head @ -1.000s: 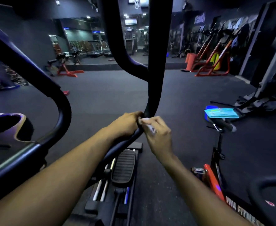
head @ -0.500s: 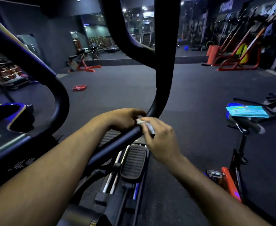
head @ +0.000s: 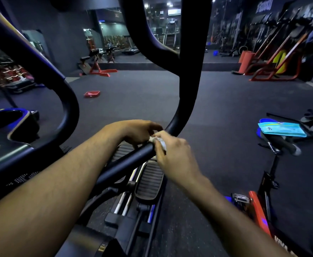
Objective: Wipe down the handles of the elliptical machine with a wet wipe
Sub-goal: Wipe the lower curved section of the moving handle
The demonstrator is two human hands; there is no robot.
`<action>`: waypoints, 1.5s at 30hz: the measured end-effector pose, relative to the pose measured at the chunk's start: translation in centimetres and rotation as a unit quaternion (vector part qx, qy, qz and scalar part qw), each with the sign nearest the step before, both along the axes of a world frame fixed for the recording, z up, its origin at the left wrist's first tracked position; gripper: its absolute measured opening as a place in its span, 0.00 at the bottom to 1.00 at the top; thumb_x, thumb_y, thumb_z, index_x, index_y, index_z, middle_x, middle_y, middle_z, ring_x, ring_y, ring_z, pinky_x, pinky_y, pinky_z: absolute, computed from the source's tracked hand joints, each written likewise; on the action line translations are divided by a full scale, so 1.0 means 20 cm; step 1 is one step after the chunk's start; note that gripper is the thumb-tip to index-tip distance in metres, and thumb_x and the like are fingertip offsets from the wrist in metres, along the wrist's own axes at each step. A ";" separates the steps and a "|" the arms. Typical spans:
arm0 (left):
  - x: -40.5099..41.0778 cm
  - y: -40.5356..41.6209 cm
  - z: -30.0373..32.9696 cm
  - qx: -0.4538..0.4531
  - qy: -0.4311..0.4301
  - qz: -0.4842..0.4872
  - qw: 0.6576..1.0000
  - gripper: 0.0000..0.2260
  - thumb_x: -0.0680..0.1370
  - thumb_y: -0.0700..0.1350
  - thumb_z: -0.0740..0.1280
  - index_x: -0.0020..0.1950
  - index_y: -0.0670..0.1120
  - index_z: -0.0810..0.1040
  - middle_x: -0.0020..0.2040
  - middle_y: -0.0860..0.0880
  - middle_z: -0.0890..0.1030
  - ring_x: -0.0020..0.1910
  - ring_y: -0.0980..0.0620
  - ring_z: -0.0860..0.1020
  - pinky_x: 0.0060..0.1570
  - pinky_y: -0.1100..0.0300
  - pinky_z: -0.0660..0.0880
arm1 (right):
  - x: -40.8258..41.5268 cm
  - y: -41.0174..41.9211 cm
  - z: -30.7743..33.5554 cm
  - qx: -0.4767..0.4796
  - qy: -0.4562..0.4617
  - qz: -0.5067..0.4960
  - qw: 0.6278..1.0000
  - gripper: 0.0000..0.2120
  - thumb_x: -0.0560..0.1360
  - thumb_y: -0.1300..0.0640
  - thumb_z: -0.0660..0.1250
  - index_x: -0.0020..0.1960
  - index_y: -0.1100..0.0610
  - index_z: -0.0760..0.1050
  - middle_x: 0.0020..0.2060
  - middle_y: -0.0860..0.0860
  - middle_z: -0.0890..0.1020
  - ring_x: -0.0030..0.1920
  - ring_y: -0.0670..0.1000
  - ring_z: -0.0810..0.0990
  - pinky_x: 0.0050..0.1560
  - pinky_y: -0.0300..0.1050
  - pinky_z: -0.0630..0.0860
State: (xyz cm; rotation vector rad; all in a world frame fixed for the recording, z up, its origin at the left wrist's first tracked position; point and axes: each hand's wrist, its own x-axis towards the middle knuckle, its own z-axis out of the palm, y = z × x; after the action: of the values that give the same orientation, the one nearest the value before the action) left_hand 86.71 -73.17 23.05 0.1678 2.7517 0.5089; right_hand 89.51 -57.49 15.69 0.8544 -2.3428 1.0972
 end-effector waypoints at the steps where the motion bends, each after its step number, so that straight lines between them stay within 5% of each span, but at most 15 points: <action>1: 0.00 -0.01 0.01 -0.011 -0.017 0.004 1.000 0.19 0.83 0.34 0.61 0.72 0.48 0.73 0.61 0.46 0.81 0.49 0.49 0.82 0.38 0.53 0.80 | 0.04 -0.03 -0.04 -0.052 0.007 0.035 0.998 0.08 0.82 0.52 0.63 0.56 0.51 0.79 0.49 0.51 0.86 0.50 0.58 0.84 0.46 0.55 0.79; 5: 0.01 -0.03 0.01 -0.006 -0.033 0.022 0.999 0.21 0.83 0.31 0.55 0.74 0.45 0.71 0.61 0.41 0.81 0.49 0.45 0.79 0.34 0.57 0.81 | -0.01 0.03 -0.16 -0.067 0.106 0.080 0.989 0.09 0.82 0.59 0.66 0.60 0.55 0.80 0.55 0.48 0.85 0.53 0.50 0.84 0.52 0.47 0.80; 9: 0.01 0.03 0.02 0.010 0.042 0.014 0.999 0.21 0.82 0.32 0.56 0.69 0.50 0.76 0.52 0.48 0.81 0.50 0.45 0.82 0.49 0.45 0.84 | -0.24 0.18 -0.16 -0.111 0.160 0.008 0.981 0.10 0.82 0.64 0.63 0.61 0.57 0.77 0.55 0.52 0.84 0.53 0.52 0.83 0.53 0.47 0.80; 13: -0.01 0.04 0.01 0.005 0.074 -0.003 0.997 0.20 0.82 0.37 0.61 0.71 0.52 0.76 0.62 0.46 0.83 0.62 0.46 0.81 0.60 0.52 0.78 | -0.36 0.23 -0.02 -0.211 0.079 -0.061 0.972 0.08 0.82 0.58 0.61 0.60 0.58 0.70 0.47 0.49 0.83 0.41 0.53 0.84 0.37 0.47 0.80; 16: -0.02 0.04 0.00 0.003 0.073 -0.007 0.997 0.20 0.82 0.37 0.61 0.71 0.52 0.76 0.60 0.46 0.84 0.59 0.46 0.82 0.59 0.52 0.78 | -0.38 0.20 0.04 -0.268 0.061 -0.054 0.960 0.05 0.84 0.58 0.62 0.58 0.57 0.73 0.44 0.47 0.82 0.43 0.47 0.82 0.41 0.38 0.76; 20: -0.03 0.04 -0.01 -0.008 0.077 -0.014 0.997 0.20 0.81 0.37 0.62 0.71 0.52 0.77 0.59 0.45 0.84 0.58 0.45 0.82 0.60 0.51 0.77 | -0.33 0.10 -0.15 -0.378 -0.068 -0.037 0.922 0.06 0.83 0.57 0.62 0.50 0.51 0.78 0.39 0.43 0.80 0.41 0.42 0.76 0.44 0.46 0.73; 23: -0.04 0.02 -0.02 -0.012 0.080 -0.021 0.997 0.20 0.80 0.37 0.62 0.69 0.53 0.77 0.57 0.45 0.85 0.57 0.44 0.82 0.59 0.48 0.78 | -0.24 0.00 -0.26 -0.461 -0.233 0.032 0.856 0.11 0.84 0.61 0.61 0.47 0.53 0.79 0.39 0.45 0.80 0.42 0.45 0.76 0.48 0.49 0.74; 28: -0.05 0.00 -0.02 -0.012 0.087 -0.021 0.996 0.22 0.80 0.32 0.59 0.68 0.54 0.76 0.54 0.49 0.85 0.50 0.45 0.83 0.52 0.48 0.81 | -0.36 0.03 0.12 -0.628 -0.375 0.180 0.658 0.11 0.79 0.58 0.58 0.50 0.63 0.76 0.43 0.62 0.80 0.43 0.58 0.79 0.53 0.51 0.75; 34: -0.04 0.01 -0.01 -0.045 0.039 -0.019 0.998 0.27 0.78 0.31 0.56 0.71 0.52 0.75 0.54 0.48 0.83 0.44 0.51 0.80 0.43 0.59 0.76 | -0.45 0.11 0.25 -0.489 -0.388 0.270 0.733 0.34 0.83 0.36 0.48 0.46 0.64 0.77 0.37 0.59 0.77 0.37 0.57 0.77 0.45 0.50 0.77; 37: -0.04 0.01 0.00 -0.057 0.034 -0.017 0.998 0.29 0.79 0.31 0.56 0.75 0.53 0.73 0.57 0.47 0.83 0.48 0.48 0.79 0.44 0.60 0.73 | -0.39 0.02 0.15 -0.523 -0.436 0.263 0.683 0.34 0.84 0.37 0.48 0.39 0.60 0.78 0.33 0.56 0.74 0.33 0.55 0.75 0.42 0.51 0.76; 40: -0.04 0.00 0.00 -0.065 0.023 -0.017 0.997 0.29 0.79 0.31 0.55 0.76 0.53 0.72 0.60 0.47 0.83 0.52 0.45 0.81 0.48 0.60 0.74 | -0.33 -0.02 0.04 -0.592 -0.430 0.219 0.646 0.29 0.85 0.41 0.50 0.49 0.64 0.77 0.38 0.60 0.79 0.40 0.58 0.79 0.50 0.53 0.78; 43: -0.04 -0.01 0.00 -0.073 0.010 -0.018 0.997 0.27 0.79 0.32 0.55 0.74 0.52 0.73 0.61 0.46 0.84 0.53 0.45 0.80 0.50 0.59 0.73 | -0.34 -0.01 -0.02 -0.597 -0.362 0.116 0.706 0.30 0.82 0.39 0.57 0.64 0.66 0.76 0.60 0.60 0.81 0.61 0.59 0.81 0.70 0.55 0.72; 45: -0.05 0.00 0.00 -0.080 0.007 -0.019 0.997 0.27 0.79 0.33 0.56 0.74 0.53 0.73 0.61 0.47 0.84 0.54 0.47 0.79 0.52 0.58 0.72 | -0.36 -0.03 0.03 -0.553 -0.303 0.060 0.774 0.33 0.79 0.35 0.59 0.69 0.61 0.76 0.65 0.56 0.81 0.66 0.54 0.79 0.72 0.52 0.70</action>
State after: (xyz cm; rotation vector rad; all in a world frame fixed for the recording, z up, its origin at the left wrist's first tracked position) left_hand 85.80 -73.11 23.04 0.1850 2.7828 0.2774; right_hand 82.32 -58.12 16.31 0.1647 -1.4526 2.6633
